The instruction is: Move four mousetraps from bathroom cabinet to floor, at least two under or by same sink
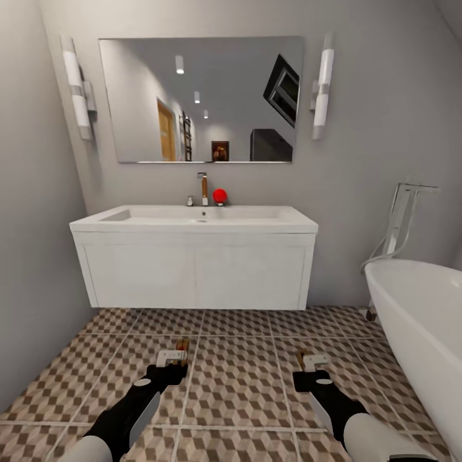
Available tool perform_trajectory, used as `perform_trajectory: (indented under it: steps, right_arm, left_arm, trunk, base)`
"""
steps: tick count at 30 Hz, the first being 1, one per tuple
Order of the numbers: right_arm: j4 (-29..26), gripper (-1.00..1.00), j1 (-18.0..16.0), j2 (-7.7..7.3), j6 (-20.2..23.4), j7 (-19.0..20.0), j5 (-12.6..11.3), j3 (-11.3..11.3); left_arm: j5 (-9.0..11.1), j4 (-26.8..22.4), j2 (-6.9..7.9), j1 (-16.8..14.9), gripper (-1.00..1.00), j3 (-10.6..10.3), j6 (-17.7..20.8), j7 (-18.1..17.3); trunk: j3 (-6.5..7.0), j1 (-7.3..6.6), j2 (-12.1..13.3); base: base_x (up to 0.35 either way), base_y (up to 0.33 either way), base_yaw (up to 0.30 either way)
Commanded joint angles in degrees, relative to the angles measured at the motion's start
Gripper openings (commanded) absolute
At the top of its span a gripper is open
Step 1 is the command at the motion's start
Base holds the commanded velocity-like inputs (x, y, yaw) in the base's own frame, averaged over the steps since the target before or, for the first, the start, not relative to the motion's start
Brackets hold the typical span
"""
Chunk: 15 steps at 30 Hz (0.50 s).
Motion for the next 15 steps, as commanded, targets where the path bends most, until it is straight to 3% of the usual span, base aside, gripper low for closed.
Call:
perform_trajectory:
  steps: [1,15]
  right_arm:
    - [-0.12,-1.0,-0.01,0.02,0.41,-0.16,0.34,0.03]
    - [-0.12,-1.0,-0.01,0.02,0.46,-0.15,0.34,0.03]
  left_arm:
    - [0.51,-0.14,0.1,-0.03,-1.0,-0.48,0.23,0.66]
    - [0.51,0.09,0.03,-0.03,-1.0,-0.56,0.28,0.66]
  trunk:
    - [-0.07,0.02,-0.03]
    - [-0.07,0.02,-0.03]
  base:
    - [0.315,0.0,0.0]
    - [0.322,0.0,0.0]
